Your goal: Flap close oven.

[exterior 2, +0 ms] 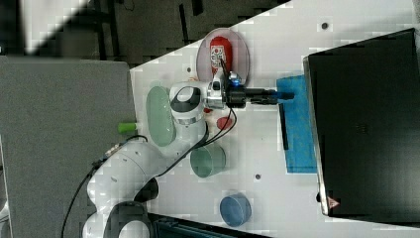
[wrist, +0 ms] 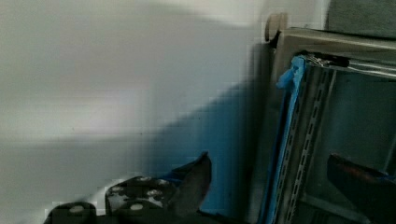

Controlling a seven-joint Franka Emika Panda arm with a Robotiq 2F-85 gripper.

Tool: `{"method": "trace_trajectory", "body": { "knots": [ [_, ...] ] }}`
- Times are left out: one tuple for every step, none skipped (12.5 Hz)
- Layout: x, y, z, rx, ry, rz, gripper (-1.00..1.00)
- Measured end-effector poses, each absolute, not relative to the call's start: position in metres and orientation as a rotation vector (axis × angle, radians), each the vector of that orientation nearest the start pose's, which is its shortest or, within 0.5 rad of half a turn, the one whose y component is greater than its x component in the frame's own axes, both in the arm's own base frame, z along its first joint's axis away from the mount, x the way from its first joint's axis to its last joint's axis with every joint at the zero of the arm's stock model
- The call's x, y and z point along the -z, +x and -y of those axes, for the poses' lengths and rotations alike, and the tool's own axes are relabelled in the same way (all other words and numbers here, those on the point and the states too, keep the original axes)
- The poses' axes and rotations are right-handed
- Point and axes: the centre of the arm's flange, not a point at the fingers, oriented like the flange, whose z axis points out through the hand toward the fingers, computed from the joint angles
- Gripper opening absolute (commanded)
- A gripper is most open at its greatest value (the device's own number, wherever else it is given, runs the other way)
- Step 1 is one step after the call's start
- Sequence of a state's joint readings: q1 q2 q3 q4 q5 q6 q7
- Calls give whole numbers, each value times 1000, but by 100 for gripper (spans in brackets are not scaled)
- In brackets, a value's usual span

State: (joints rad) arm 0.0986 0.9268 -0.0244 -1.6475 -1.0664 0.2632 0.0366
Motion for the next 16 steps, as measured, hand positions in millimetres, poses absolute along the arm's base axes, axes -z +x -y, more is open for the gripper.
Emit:
{"method": "trace_trajectory", "body": {
  "knots": [
    [-56,613,18,212,2037,16,100],
    [-51,613,13,201,2030,24,100],
    [-49,612,12,199,2011,21,91],
    [-49,612,11,190,1994,2,67],
    [-51,612,11,181,1968,-13,41],
    [-53,613,11,175,1944,-14,16],
    [-53,613,11,165,1938,-16,-7],
    [-52,613,11,162,1936,-7,-30],
    [-52,613,13,153,1934,14,-53],
    [-54,614,15,149,1933,25,-65],
    [-55,613,15,151,1935,31,-65],
    [-55,613,15,157,1942,41,-65],
    [-57,613,15,165,1965,67,-65],
    [-61,615,16,165,1991,84,-65],
    [-70,618,20,173,2022,112,-65],
    [-81,623,25,192,2068,146,-65]
  ]
}}
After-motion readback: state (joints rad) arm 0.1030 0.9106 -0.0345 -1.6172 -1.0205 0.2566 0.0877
